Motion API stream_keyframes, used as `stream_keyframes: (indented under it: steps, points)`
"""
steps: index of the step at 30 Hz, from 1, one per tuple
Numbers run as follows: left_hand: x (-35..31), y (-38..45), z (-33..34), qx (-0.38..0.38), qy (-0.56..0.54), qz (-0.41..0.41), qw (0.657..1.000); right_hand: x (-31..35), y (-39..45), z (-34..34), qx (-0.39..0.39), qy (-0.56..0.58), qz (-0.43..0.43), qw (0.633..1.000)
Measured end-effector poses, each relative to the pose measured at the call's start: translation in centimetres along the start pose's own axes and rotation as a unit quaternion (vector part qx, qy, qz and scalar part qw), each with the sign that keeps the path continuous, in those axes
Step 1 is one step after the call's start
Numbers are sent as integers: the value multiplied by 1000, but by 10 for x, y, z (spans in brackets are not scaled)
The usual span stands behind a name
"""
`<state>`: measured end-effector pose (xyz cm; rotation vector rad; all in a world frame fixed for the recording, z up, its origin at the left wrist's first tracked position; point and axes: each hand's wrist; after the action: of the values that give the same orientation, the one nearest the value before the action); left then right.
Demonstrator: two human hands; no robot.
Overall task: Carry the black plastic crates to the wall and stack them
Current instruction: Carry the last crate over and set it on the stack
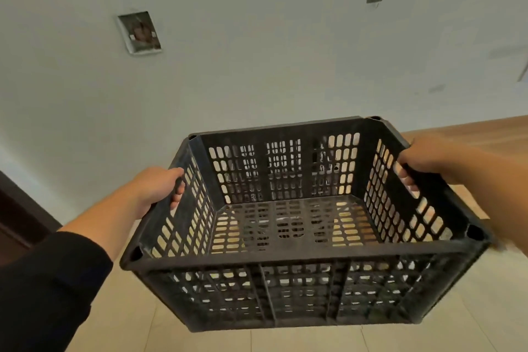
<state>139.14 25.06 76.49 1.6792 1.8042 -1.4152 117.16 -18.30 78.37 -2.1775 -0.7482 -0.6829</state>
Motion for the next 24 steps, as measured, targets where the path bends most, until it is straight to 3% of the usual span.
stream_keyframes:
  steps: [11, 24]
  points:
    - [-121, 131, -6, -22, -29, 12, 999, 116, 155, -61, 1, -17, -40, 999]
    - [-187, 327, -21, 3, -28, 13, 1000, 207, 314, -43, -40, -9, -22, 999]
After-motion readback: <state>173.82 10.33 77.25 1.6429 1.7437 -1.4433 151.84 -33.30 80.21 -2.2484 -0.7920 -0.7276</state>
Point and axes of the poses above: each hand's wrist, its own y-axis towards the middle knuckle, its own z-axis out of the palm, x = y × z, and after that the axes turned 6 degrees about x, right-handed
